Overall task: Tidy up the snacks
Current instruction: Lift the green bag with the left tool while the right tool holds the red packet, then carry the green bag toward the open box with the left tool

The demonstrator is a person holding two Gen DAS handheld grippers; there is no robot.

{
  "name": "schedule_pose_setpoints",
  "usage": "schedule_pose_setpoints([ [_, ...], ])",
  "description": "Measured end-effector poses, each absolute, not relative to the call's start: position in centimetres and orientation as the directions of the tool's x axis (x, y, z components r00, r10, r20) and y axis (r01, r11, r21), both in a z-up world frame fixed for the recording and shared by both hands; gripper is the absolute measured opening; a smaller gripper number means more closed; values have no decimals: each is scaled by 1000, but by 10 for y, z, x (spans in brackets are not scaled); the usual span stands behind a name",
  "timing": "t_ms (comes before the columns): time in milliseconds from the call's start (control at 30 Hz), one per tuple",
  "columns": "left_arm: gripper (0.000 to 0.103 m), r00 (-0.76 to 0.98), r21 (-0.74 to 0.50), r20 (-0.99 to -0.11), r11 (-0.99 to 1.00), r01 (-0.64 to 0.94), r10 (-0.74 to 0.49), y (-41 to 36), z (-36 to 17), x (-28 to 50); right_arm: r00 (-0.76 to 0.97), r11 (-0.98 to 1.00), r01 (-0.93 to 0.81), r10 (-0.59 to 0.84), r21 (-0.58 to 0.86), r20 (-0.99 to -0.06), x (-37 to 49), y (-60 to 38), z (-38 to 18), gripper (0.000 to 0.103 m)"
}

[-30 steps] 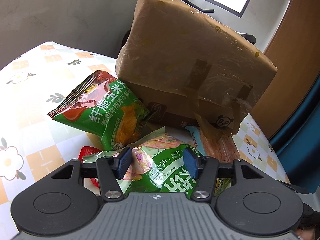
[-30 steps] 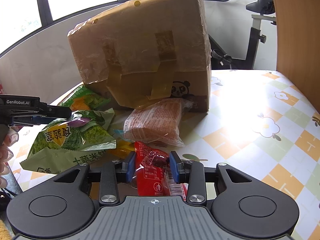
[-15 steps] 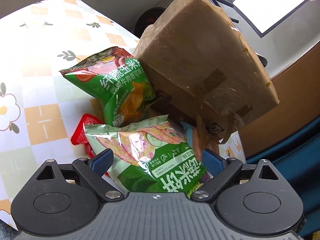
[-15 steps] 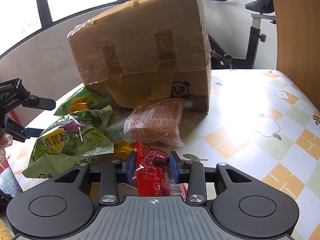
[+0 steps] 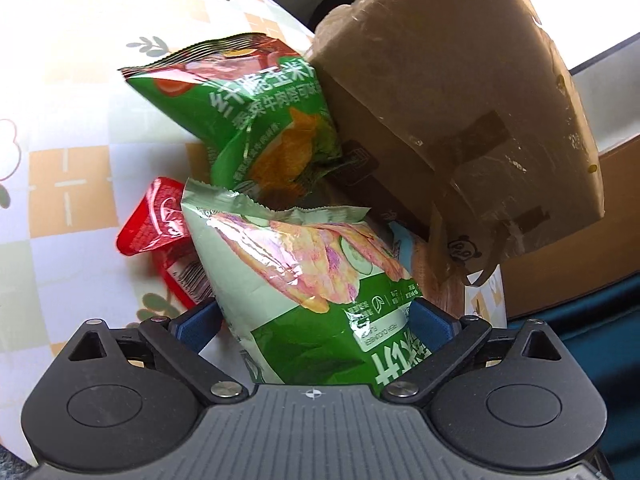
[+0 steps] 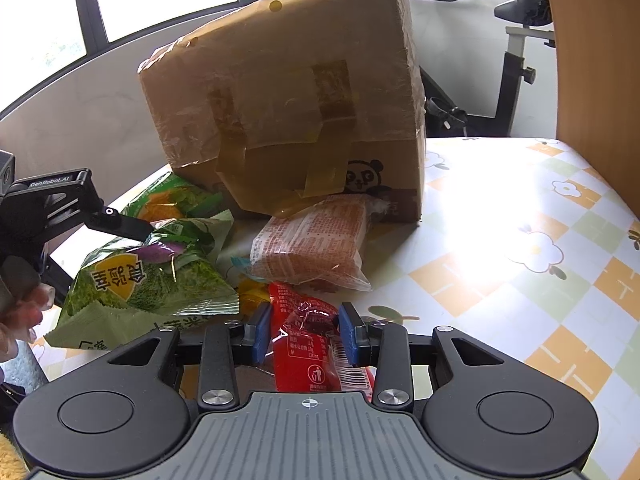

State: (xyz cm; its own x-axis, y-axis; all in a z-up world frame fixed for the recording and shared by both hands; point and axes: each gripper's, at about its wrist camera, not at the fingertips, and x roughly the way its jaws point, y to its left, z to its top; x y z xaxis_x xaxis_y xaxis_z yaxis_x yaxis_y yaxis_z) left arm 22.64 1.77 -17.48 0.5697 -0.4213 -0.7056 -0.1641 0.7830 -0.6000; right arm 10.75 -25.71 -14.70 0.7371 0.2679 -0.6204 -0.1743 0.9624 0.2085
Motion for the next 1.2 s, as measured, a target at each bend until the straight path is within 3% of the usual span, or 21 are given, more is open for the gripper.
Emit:
schedule_pose_setpoints([
  [200,101,548,-574,-710,814,-89,-441,-4,-177,235,738,964,-174,264,203,-621,110,-256,-147,33],
  [333,85,588,-515,-686,857,24,-429,-14,-166,229,742,964,-165,260,207,-618,109,-258,-147,33],
  [533,74,609,-511,-660,857,65,-440,-9,-160,221,748,965,-163,256,204,-613,108,-258,-145,33],
  [1200,73,717,-379,-583,908,176,-382,-4,-109,188,797,973,-143,223,183,-562,96,-265,-118,33],
])
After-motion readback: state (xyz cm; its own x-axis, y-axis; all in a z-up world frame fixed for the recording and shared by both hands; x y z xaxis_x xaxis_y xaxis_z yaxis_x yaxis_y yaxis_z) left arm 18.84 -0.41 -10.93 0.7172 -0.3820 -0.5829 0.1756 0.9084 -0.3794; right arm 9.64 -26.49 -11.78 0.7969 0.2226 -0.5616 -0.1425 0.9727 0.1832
